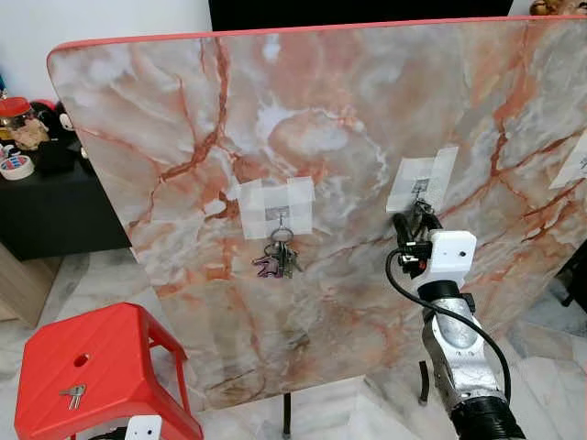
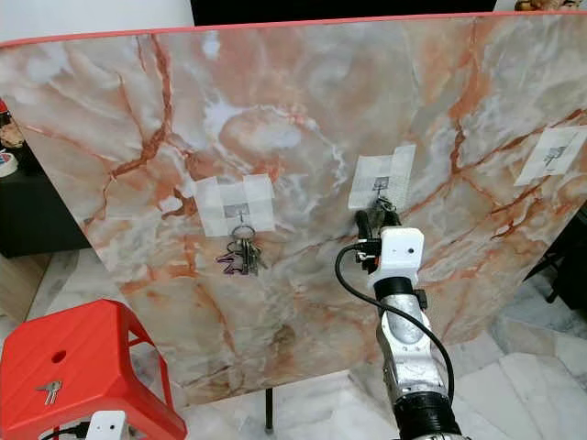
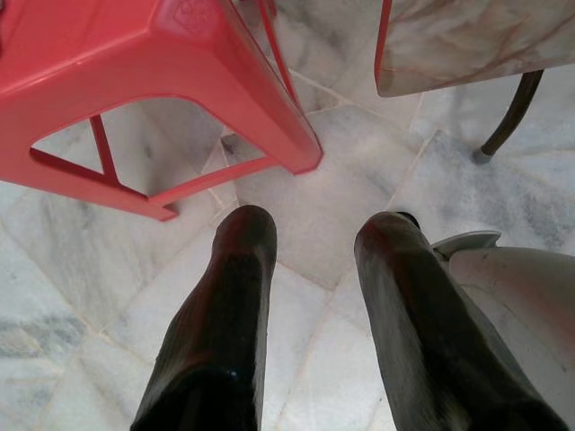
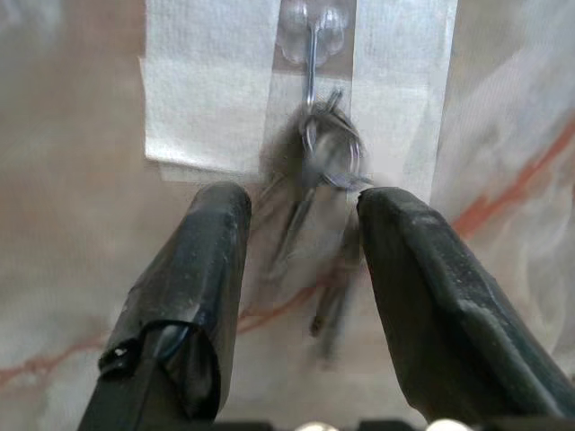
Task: Hang keys on a hook
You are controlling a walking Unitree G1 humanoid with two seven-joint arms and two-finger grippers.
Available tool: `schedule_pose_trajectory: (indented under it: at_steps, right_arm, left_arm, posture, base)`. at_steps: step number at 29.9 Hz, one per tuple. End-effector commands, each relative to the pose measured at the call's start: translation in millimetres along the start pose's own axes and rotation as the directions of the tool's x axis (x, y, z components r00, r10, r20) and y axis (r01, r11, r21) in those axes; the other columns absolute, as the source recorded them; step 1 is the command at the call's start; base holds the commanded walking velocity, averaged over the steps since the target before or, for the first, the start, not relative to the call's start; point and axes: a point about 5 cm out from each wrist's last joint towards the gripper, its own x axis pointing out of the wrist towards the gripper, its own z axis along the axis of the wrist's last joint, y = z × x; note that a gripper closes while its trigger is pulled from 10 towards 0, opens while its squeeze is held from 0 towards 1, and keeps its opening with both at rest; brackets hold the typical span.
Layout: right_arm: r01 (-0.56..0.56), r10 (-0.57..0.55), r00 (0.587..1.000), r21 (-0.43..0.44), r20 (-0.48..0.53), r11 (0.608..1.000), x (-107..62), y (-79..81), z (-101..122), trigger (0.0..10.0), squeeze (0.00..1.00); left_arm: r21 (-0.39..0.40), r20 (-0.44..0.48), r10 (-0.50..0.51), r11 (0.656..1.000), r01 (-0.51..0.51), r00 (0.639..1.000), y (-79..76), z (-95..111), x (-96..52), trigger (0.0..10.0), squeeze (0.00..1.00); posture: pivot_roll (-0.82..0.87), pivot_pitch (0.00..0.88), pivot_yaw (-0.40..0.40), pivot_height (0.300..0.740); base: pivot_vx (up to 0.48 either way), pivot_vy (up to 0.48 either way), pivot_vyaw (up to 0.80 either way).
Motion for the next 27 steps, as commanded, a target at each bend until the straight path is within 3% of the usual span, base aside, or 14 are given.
schedule_pose_trajectory:
  at_steps: [1,10,11,13,16,20,23,26,27]
  right_arm:
    - [0.021,-0.021,0.998,0.006,-0.053,1.0,1.8,-3.3,-2.9,10.0,0.0]
    - [-0.053,0.052,0.993,-0.005,-0.107,0.999,9.8,-2.5,1.7,10.0,0.0]
    - [-0.11,0.103,0.972,-0.021,-0.212,0.994,4.2,3.8,-13.9,10.0,0.0]
    - [-0.154,0.131,0.942,-0.052,-0.31,0.987,-2.6,7.6,-29.3,10.0,0.0]
    - [-0.216,0.154,0.848,-0.064,-0.507,0.974,-29.2,13.8,-70.4,10.0,0.0]
    - [-0.201,0.141,0.774,-0.027,-0.617,0.979,-59.1,17.4,-102.5,10.0,0.0]
    - [-0.187,0.142,0.747,0.0,-0.649,0.982,-68.6,18.1,-111.2,10.0,0.0]
    - [-0.172,0.13,0.679,0.015,-0.722,0.985,-87.2,16.8,-128.5,10.0,0.0]
    - [-0.172,0.13,0.679,0.015,-0.722,0.985,-87.2,16.8,-128.5,10.0,0.0]
  left_arm:
    - [0.006,-0.026,0.0,1.0,0.0,1.0,-1.0,-6.1,-1.4,10.0,0.0]
    - [0.006,-0.024,-0.003,1.0,0.003,1.0,-1.9,-5.7,-1.3,10.0,0.0]
    - [0.006,-0.025,-0.003,1.0,0.004,1.0,-2.2,-5.6,-1.2,10.0,0.0]
    - [0.006,-0.024,-0.004,1.0,0.004,1.0,-2.6,-5.5,-1.2,10.0,0.0]
    - [0.005,-0.023,-0.007,1.0,0.007,1.0,-4.0,-5.4,-1.1,10.0,0.0]
    - [0.002,-0.019,-0.005,1.0,0.005,1.0,-4.3,-4.6,-0.9,10.0,0.0]
    - [0.001,-0.019,-0.004,1.0,0.004,1.0,-4.0,-4.5,-0.9,10.0,0.0]
    - [0.002,-0.019,-0.006,1.0,0.006,1.0,-4.6,-4.6,-1.0,10.0,0.0]
    - [0.002,-0.019,-0.006,1.0,0.006,1.0,-4.6,-4.6,-1.0,10.0,0.0]
  posture:
    - [0.08,0.0,-0.024,0.74]
    - [0.07,0.0,-0.029,0.74]
    - [0.07,0.0,-0.028,0.74]
    - [0.07,0.0,-0.029,0.74]
    - [0.08,0.0,-0.032,0.74]
    - [0.08,0.0,-0.031,0.74]
    - [0.08,0.0,-0.03,0.74]
    - [0.07,0.0,-0.027,0.74]
    - [0.07,0.0,-0.027,0.74]
  base:
    - [0.0,0.0,0.0]
    - [0.0,0.0,0.0]
    - [0.0,0.0,0.0]
    - [0.0,0.0,0.0]
    - [0.0,0.0,0.0]
    - [0.0,0.0,0.0]
    - [0.0,0.0,0.0]
    - [0.0,0.0,0.0]
    - [0.0,0.0,0.0]
